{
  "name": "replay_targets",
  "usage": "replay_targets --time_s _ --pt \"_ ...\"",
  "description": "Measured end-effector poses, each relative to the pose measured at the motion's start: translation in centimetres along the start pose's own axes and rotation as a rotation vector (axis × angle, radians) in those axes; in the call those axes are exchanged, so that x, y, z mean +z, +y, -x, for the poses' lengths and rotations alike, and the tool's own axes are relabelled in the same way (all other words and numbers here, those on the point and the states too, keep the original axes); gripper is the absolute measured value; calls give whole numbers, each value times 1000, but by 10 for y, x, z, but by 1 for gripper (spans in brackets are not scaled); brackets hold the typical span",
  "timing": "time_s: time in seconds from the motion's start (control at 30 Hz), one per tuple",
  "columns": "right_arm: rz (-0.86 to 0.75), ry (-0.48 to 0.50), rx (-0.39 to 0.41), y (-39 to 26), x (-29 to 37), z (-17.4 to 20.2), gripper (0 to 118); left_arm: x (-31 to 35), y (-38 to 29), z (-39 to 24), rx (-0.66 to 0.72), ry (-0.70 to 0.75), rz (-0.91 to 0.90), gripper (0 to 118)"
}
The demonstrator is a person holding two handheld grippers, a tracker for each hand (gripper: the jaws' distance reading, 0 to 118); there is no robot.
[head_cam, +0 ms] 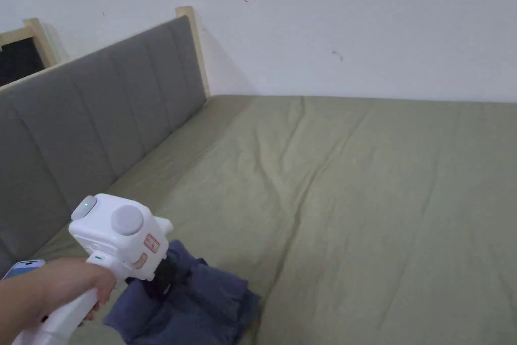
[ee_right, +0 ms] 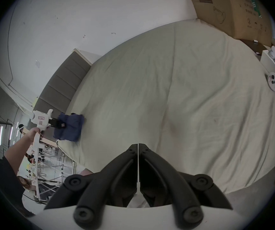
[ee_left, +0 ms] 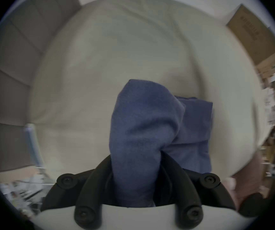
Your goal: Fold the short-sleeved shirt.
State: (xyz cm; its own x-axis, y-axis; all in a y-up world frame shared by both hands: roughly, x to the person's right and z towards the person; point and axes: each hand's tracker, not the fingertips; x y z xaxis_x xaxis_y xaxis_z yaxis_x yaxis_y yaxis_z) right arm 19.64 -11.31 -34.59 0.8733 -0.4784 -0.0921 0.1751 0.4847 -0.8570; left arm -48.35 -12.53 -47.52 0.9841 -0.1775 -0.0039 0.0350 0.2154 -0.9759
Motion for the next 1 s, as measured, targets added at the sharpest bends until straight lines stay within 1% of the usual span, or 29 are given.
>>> replay_targets --time_s 0.03,0.07,0.1,0.13,0.17,0.23,0.27,0.3,0.33,0.37,0.4,0.5,0.53,0.57,0.6,0.63,0.67,0.73,0.8,0.9,0.97,1.0 --pt "3 -13 4 1 1 1 1 -3 1 11 -26 70 20 18" --pt "0 -57 26 4 3 -1 1 -6 1 21 -21 129 68 18" --pt "-23 -107 38 5 6 -2 1 -8 1 31 1 198 78 18" --pt "-56 -154 38 7 10 -3 1 -10 1 35 17 251 78 26" --pt "-89 -168 9 11 17 -4 1 -10 0 43 34 275 69 47" --pt "-119 -137 -58 17 27 -10 1 -7 -5 54 32 286 41 116" --pt "-129 -131 -72 20 32 -12 1 -6 -9 59 32 265 46 118" --pt "-136 -138 -73 24 39 -11 1 -1 -13 63 37 253 41 115" --pt "-144 -147 -69 25 42 -10 1 6 -15 64 44 211 -14 114" --pt "-155 -161 -53 26 46 -7 1 12 -18 65 60 196 -29 114" --pt "-167 -177 -28 27 49 -5 1 25 -24 56 81 178 -65 114" --pt "-200 -197 37 26 54 6 1 58 -38 21 106 42 -246 114" --pt "-207 -191 47 25 55 10 1 75 -43 -5 110 -18 -308 109" --pt "-212 -167 50 25 56 13 1 88 -52 -28 114 -94 -382 94" --pt "-218 -133 58 25 56 18 1 96 -59 -50 126 -139 -432 62" --pt "-212 -92 68 25 57 25 1 103 -67 -78 128 -196 -465 13" --pt "-201 -66 78 25 58 31 1 113 -74 -107 127 -246 -496 2" --pt "-181 -43 105 26 60 43 1 128 -91 -154 131 -371 -568 2" --pt "-158 -25 131 27 65 56 1 144 -102 -192 160 -438 -656 2" --pt "-182 7 164 31 86 74 1 183 -120 -242 147 -450 -845 2" --pt "-264 40 214 37 107 86 1 212 -129 -262 155 -392 -1001 2" --pt "-314 38 252 41 117 94 1 226 -132 -272 159 -351 -1062 2"
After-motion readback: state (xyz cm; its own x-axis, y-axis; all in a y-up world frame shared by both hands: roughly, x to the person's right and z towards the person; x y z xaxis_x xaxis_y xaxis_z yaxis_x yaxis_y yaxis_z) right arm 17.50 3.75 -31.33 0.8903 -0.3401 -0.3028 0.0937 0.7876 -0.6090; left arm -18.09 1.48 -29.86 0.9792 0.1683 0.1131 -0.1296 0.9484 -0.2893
